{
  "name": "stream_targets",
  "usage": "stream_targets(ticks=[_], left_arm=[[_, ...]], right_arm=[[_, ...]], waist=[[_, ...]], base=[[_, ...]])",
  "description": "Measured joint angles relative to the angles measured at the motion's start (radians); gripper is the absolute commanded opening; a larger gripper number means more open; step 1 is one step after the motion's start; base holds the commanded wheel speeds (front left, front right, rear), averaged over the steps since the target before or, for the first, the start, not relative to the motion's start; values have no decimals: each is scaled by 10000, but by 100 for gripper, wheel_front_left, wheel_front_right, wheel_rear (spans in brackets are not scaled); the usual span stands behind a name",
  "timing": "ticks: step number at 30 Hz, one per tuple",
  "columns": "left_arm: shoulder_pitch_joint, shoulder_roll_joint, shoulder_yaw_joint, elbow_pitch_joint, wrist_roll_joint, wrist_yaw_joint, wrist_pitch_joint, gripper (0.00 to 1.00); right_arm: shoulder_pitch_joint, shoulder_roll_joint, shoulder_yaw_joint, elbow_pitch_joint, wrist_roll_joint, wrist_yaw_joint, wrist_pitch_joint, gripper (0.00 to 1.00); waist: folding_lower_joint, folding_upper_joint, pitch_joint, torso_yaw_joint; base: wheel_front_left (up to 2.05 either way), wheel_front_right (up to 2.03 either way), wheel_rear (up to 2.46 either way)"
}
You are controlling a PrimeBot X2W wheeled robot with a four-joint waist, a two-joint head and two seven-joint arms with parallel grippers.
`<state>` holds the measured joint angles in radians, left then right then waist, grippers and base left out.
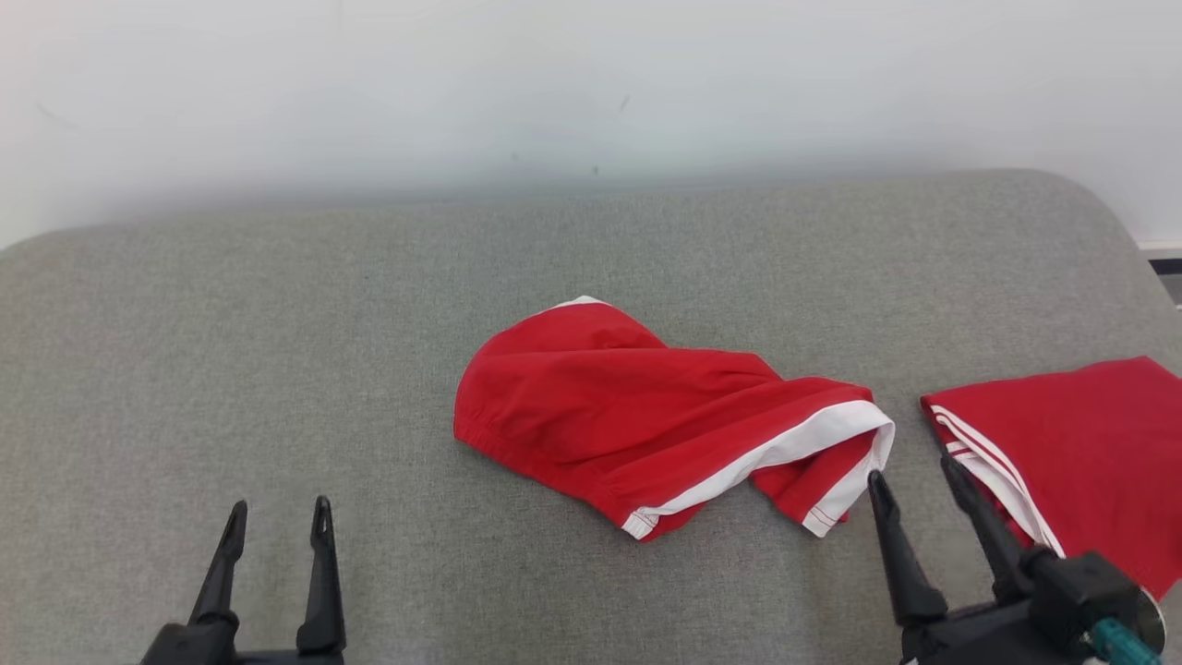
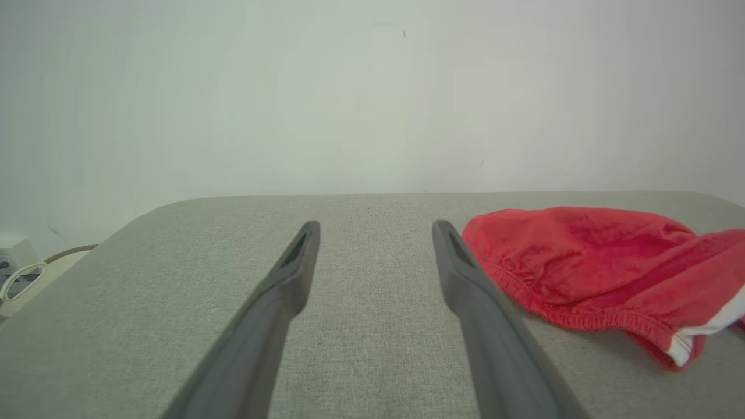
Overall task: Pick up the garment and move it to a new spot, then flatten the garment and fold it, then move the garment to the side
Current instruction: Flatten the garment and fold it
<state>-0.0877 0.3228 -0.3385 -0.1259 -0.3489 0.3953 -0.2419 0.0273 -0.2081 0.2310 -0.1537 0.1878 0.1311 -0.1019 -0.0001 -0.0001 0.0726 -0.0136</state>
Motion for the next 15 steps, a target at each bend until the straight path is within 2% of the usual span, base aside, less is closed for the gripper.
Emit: stream_targets(ticks=[9,15], left_arm=[[283,201,38,-88,-12,132,169,100],[311,203,-35,-86,-12,174,222,100]], right_arm=[[515,449,-362,-219,-186,0,199,100],[542,481,-454,-238,-263,0,282,100]], waist=[[0,0,-237,-71],[0,0,-239,-21]], base=[[0,0,0],[0,0,0]])
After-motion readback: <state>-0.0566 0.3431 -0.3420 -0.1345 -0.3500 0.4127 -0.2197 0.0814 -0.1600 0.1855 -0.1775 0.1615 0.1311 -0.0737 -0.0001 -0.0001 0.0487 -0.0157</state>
